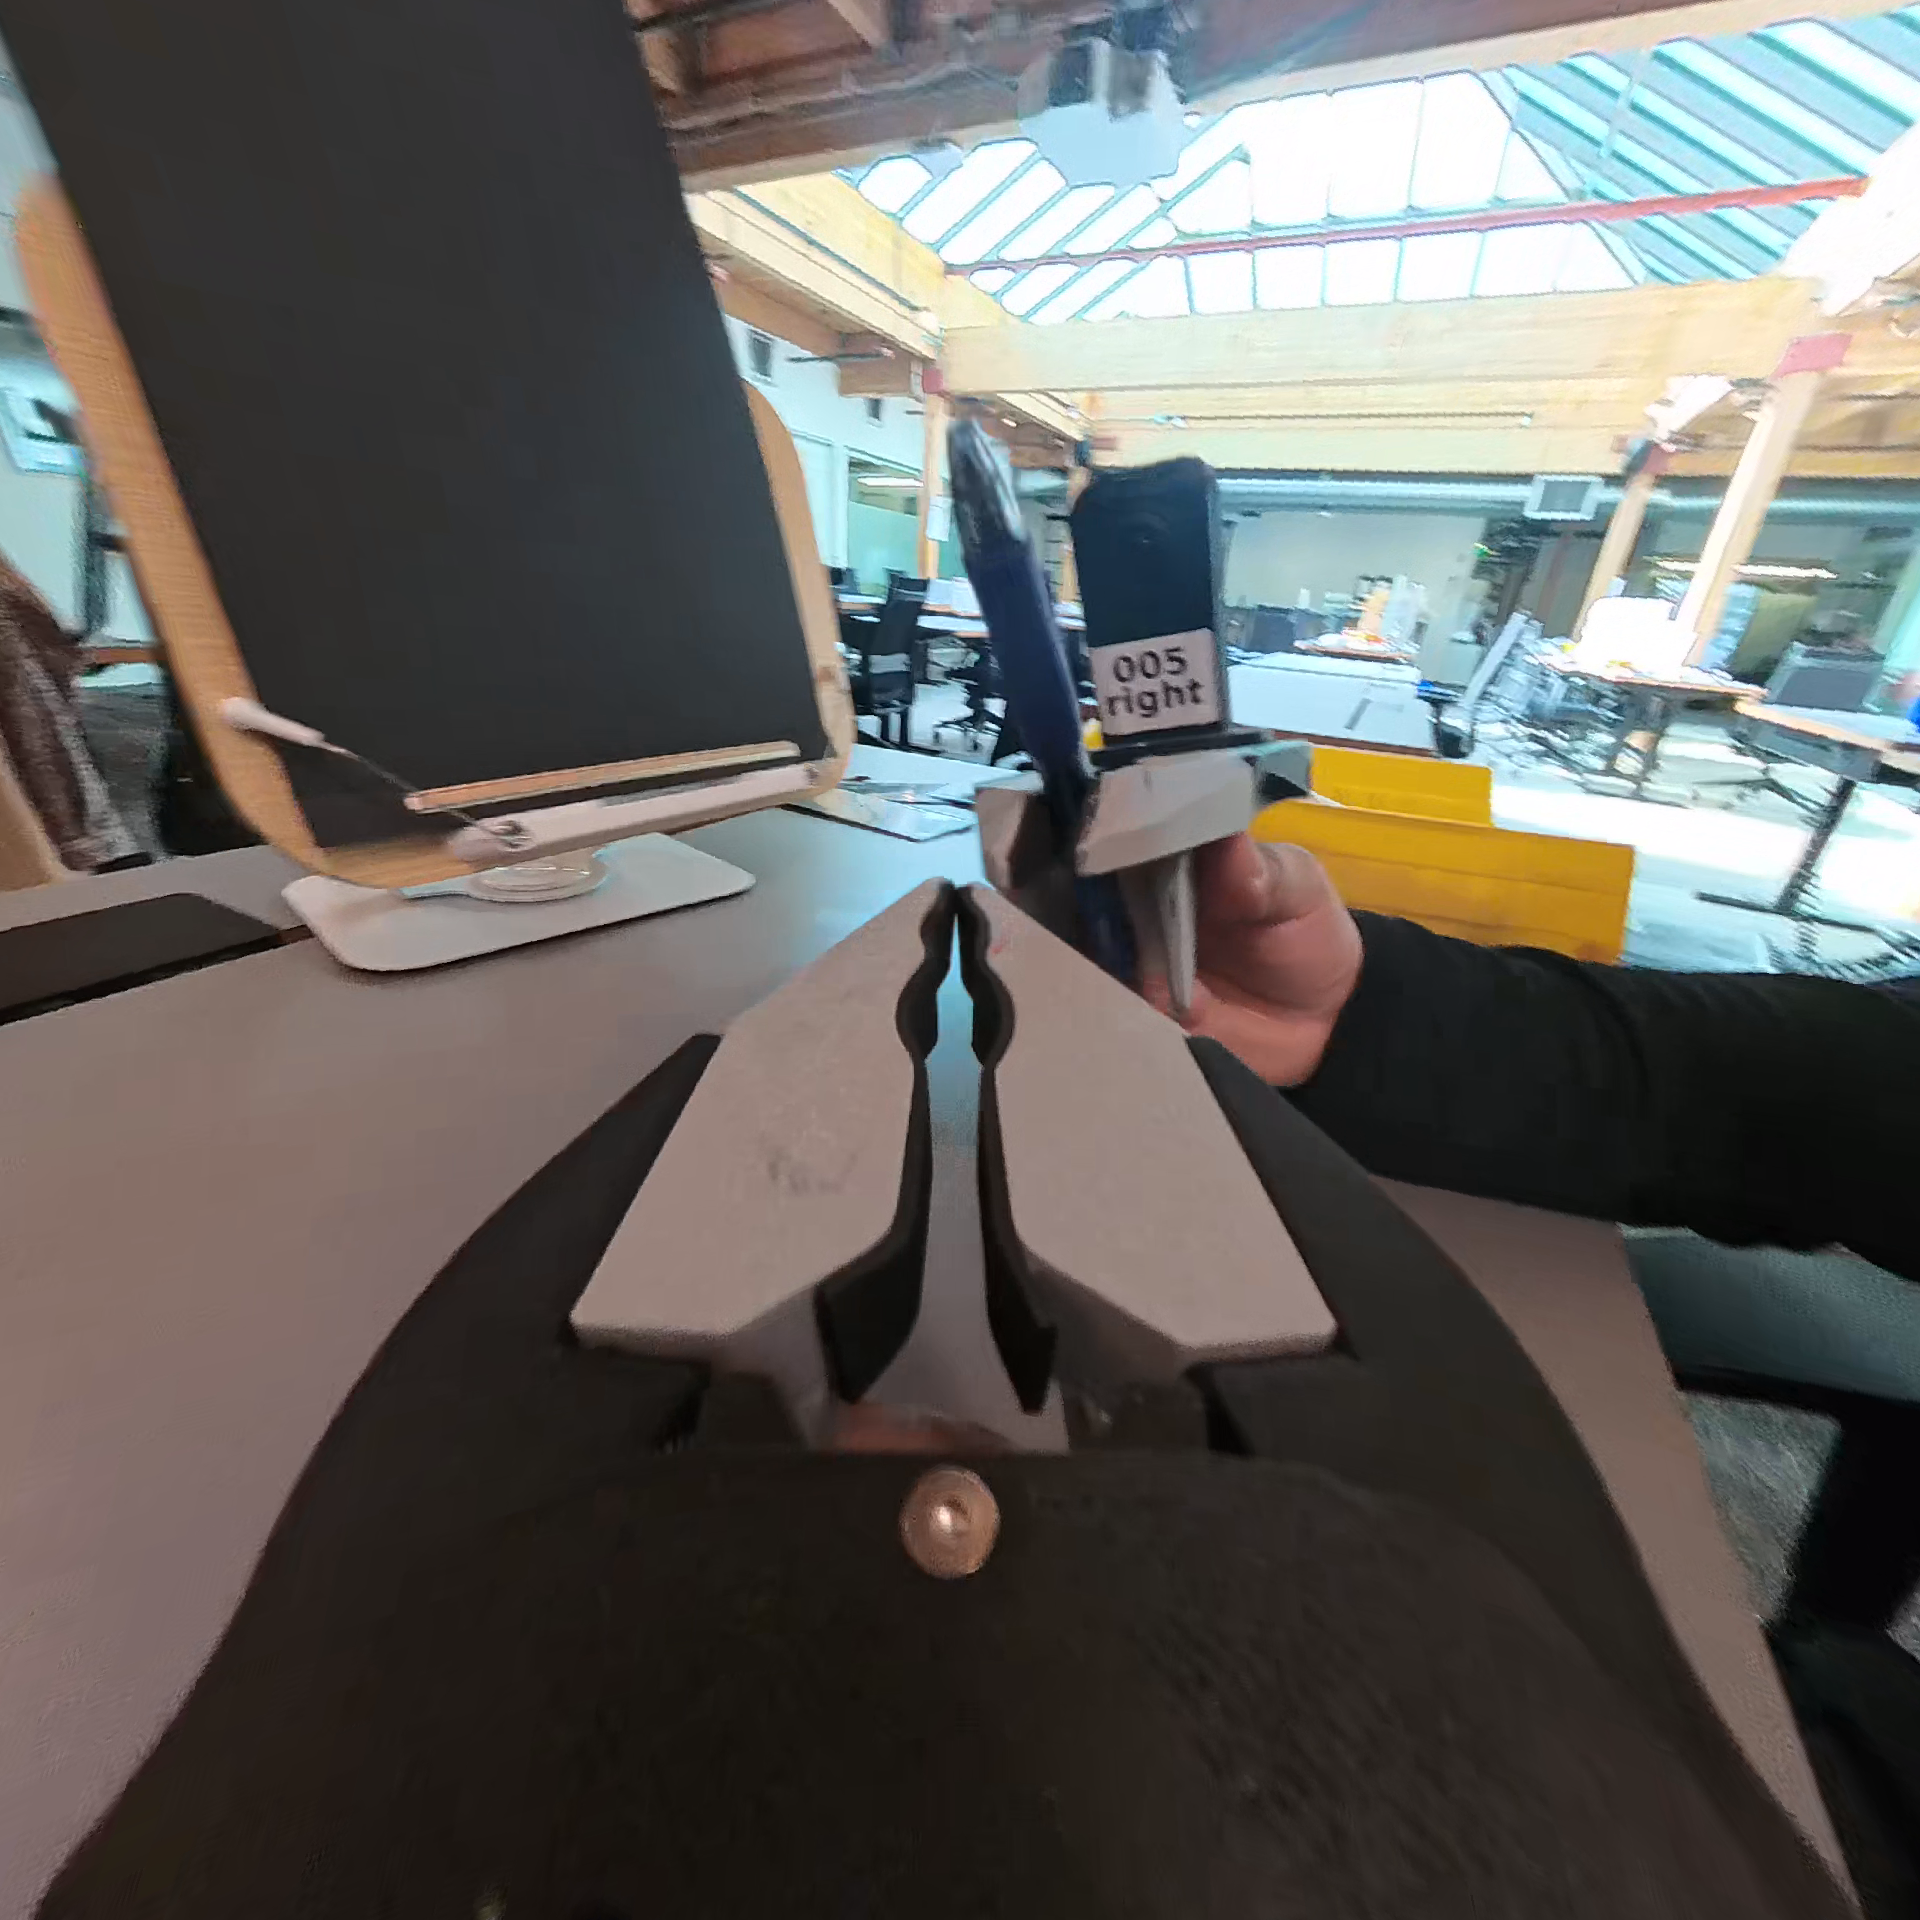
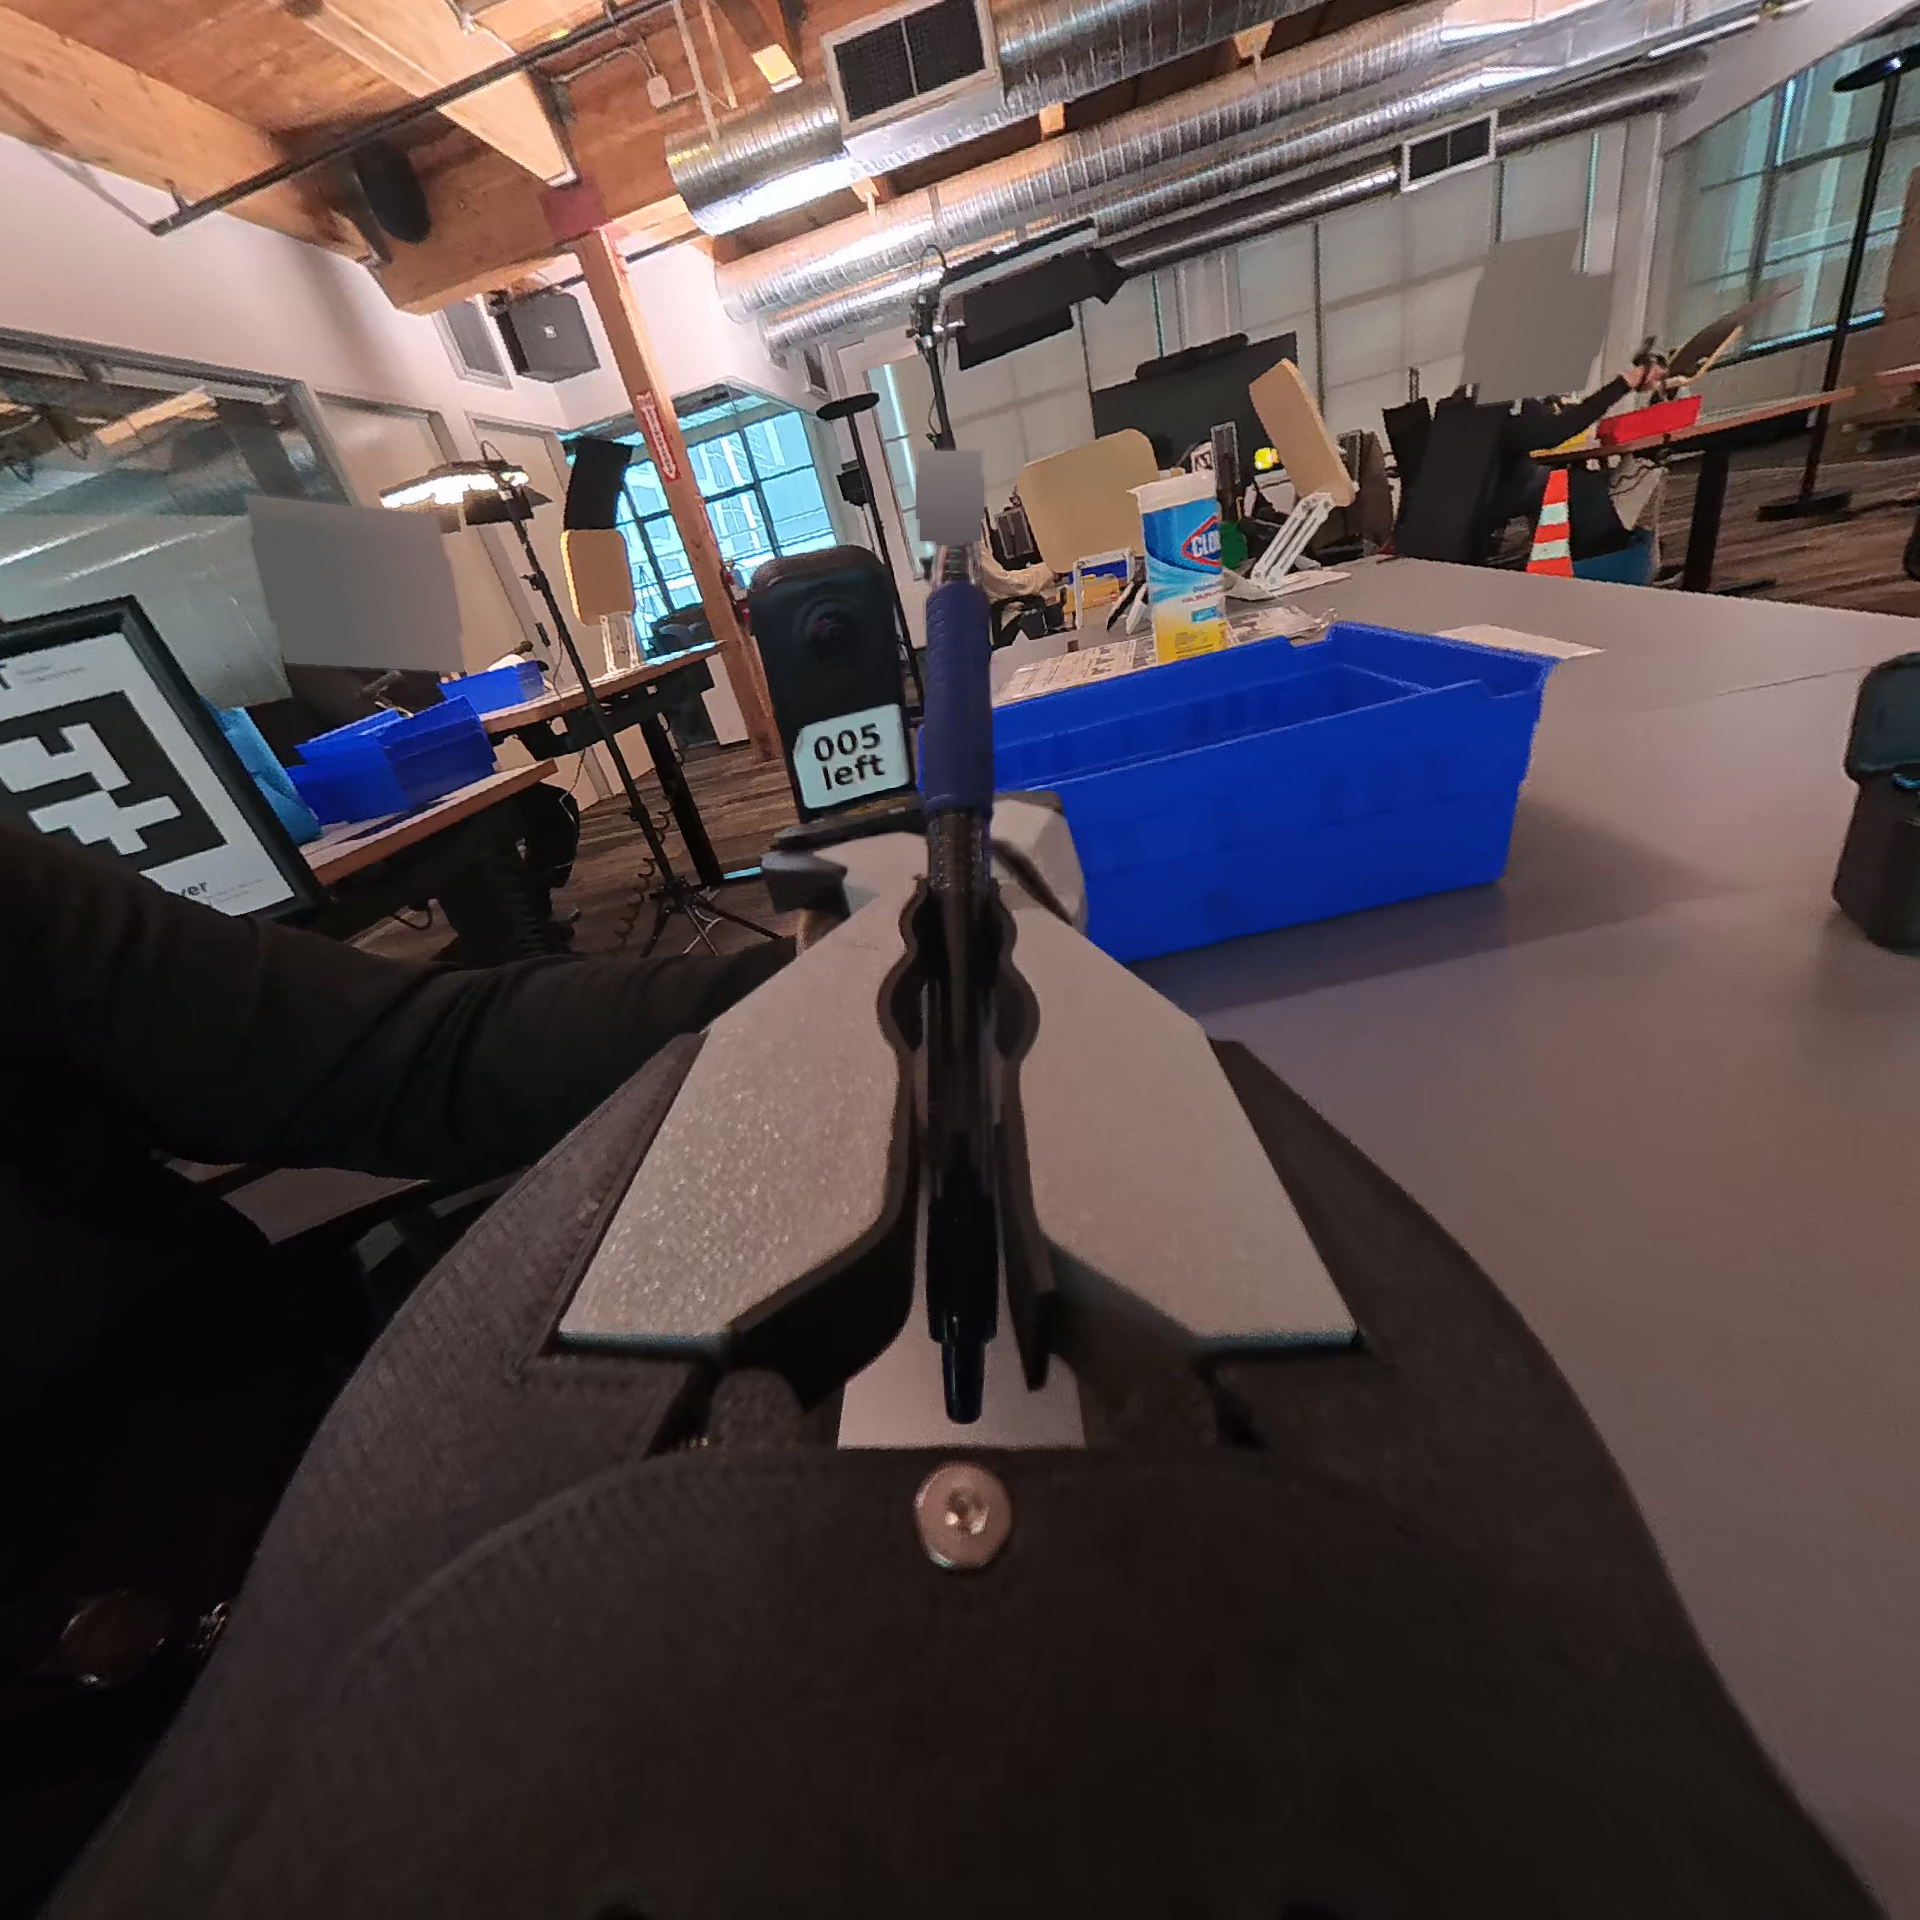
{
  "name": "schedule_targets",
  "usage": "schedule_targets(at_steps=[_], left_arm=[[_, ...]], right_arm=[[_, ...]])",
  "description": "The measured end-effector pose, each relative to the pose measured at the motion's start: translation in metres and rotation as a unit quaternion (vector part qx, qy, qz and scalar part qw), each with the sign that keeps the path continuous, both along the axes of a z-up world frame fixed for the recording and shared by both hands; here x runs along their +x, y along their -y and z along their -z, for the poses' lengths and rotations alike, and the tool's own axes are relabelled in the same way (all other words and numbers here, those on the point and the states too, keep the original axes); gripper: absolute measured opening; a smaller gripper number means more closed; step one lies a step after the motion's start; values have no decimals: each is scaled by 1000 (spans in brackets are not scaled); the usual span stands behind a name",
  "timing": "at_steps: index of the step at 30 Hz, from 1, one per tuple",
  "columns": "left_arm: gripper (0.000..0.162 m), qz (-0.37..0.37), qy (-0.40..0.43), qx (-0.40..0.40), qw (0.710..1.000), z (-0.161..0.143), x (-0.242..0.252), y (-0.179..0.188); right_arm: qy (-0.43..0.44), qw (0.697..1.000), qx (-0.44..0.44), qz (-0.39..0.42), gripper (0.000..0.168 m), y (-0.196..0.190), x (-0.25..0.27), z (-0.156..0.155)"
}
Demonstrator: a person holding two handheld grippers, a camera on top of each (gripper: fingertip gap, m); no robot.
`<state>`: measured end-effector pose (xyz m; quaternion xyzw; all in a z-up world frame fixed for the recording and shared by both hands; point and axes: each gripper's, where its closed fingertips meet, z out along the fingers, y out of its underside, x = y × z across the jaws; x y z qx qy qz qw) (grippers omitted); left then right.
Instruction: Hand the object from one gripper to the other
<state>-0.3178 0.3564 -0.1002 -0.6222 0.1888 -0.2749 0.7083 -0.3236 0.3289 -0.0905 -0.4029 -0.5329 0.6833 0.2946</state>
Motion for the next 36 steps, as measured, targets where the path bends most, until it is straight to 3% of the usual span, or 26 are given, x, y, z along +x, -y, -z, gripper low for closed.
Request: schedule_targets(at_steps=[4, 9, 13, 15, 18, 20, 22, 24, 25, 27, 31, 33, 34, 36], left_arm=[[2, -37, 48, 24, 998, -16, -22, 0], [32, -31, 76, 22, 996, -22, -27, 2], [25, -13, 46, 23, 999, -17, -12, 4], [12, -6, 34, 28, 999, -17, -7, 5], [11, -14, -16, 19, 1000, -8, -5, 1], [10, -31, -35, 1, 999, -7, -9, -4], [8, -53, -64, 8, 997, -15, -11, -5], [8, -103, -145, 26, 984, -19, -17, -10], [8, -126, -197, 43, 971, -19, -19, -10], [9, -165, -306, 121, 930, -23, -15, -5], [8, -242, -512, 298, 768, -18, 4, 14], [8, -252, -582, 373, 678, -8, 20, 25], [8, -250, -606, 397, 643, -1, 26, 29], [8, -238, -623, 435, 605, 8, 38, 39]], right_arm=[[31, 999, 22, 30, 5, -11, -4, 12], [59, 996, 61, 42, 5, -10, -8, 25], [78, 992, 90, 43, 5, -3, -15, 36], [97, 988, 110, 40, 5, 2, -18, 47], [127, 978, 152, 63, 5, -1, -24, 62], [152, 971, 168, 76, 23, -7, -25, 71], [164, 968, 165, 90, 30, -15, -25, 74], [167, 968, 151, 112, 44, -26, -24, 71], [169, 968, 137, 124, 53, -32, -24, 69], [171, 970, 100, 140, 55, -42, -21, 64], [163, 983, -82, 37, 58, -31, -13, 47], [145, 965, -210, -50, 58, -25, -6, 30], [133, 951, -265, -90, 56, -24, 0, 21], [117, 932, -313, -141, 52, -23, 9, 11]])
